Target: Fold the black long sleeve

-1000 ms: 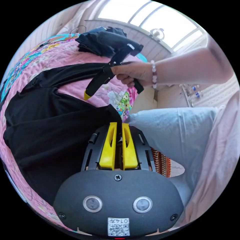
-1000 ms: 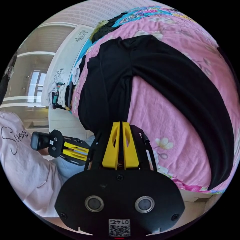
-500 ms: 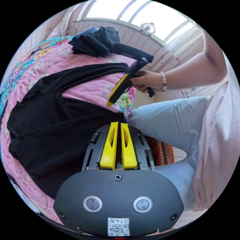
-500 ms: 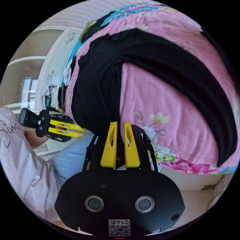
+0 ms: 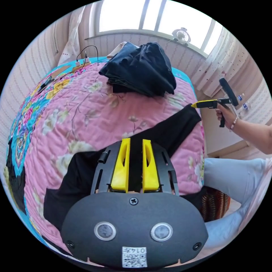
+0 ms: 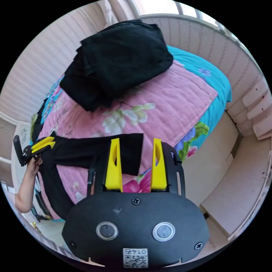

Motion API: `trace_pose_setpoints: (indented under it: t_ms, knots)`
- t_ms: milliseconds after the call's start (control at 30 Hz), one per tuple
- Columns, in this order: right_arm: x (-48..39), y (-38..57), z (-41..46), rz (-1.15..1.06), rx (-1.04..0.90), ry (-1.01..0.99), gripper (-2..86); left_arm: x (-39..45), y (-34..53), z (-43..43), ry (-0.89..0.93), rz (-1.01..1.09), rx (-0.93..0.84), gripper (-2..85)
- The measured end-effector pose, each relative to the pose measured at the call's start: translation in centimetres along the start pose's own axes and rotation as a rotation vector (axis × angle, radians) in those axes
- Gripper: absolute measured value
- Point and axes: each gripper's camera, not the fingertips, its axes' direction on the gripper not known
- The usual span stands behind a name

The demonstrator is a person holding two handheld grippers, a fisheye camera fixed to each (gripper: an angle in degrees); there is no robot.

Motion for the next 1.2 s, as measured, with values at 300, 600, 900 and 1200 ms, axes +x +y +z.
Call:
trace_pose_setpoints:
  t_ms: [300,600,900,1200]
  knots:
    - [1.0,6.1,-3.0,-0.119,-0.004,-0.151,1.5,-3.2,2.9,6.5,0.039,-0.042,-0.027,0.2]
    - [-11.2,18.8,-14.5,-0.656,0.025,-1.092,0.6,-8.7,14.1,-9.7,0.062,-0.125,0.270,-1.0]
    - [-31.7,42.2,-11.0,-1.225,-0.464,-1.117,1.0,-13.2,38.8,-21.5,-0.221,-0.428,0.252,-1.0]
    - [-37.7,59.1,-8.2,-1.438,-0.634,-0.960,7.4,-12.3,58.6,-34.4,-0.167,-0.738,0.257,0.8]
